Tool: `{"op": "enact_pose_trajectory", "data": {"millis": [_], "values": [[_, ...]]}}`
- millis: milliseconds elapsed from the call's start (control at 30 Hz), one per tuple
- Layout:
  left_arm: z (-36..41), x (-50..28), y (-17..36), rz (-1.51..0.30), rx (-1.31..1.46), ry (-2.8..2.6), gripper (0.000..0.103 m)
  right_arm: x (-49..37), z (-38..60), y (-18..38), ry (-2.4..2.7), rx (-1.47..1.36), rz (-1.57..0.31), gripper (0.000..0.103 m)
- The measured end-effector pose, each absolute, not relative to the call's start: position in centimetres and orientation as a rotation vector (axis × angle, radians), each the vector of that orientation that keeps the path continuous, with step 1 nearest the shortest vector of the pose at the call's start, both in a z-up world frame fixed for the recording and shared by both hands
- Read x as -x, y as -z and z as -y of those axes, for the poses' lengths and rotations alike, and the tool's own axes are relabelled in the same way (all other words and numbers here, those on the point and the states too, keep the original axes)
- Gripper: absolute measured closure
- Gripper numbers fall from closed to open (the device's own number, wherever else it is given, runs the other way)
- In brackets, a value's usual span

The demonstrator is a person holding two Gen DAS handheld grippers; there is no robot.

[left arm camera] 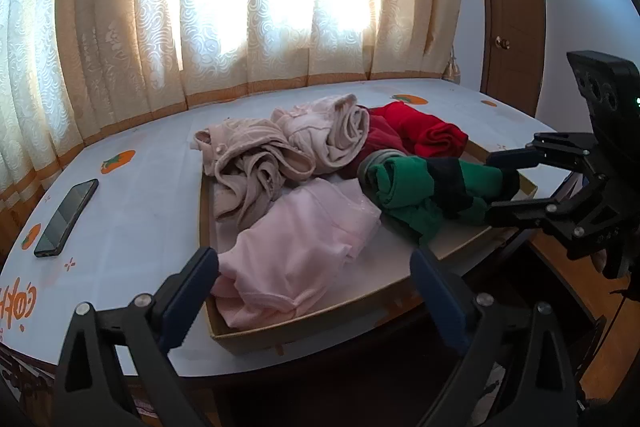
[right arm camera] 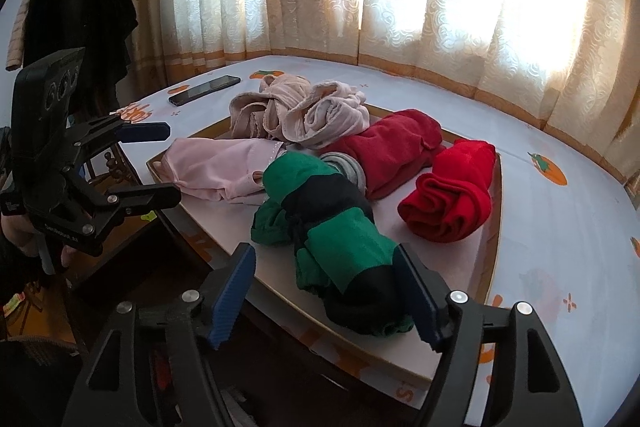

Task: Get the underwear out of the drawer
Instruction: 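Pull both tools back from the tray toward the drawer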

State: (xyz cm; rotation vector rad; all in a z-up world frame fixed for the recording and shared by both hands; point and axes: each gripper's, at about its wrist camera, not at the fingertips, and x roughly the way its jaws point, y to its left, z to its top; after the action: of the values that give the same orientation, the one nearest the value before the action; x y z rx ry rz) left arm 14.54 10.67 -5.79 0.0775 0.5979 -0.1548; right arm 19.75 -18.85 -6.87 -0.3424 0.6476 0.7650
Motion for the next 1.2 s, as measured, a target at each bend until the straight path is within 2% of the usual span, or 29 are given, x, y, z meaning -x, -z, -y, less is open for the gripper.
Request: {"op": "enact_pose_trajectory", "data": {"millis": [433,1200], "values": [[-10.7,-13.0,5.6,-0.609,-0.016,0.138,0.003,-17.6,20.2,6.4,-0.737,0.297,-0.637,0.024],[-8.6,-8.7,6.0,-0.609,0.038,0.143,0.003,-12.1,21.7,7.8,-0.737,0.270,-0.670,0.023]]}}
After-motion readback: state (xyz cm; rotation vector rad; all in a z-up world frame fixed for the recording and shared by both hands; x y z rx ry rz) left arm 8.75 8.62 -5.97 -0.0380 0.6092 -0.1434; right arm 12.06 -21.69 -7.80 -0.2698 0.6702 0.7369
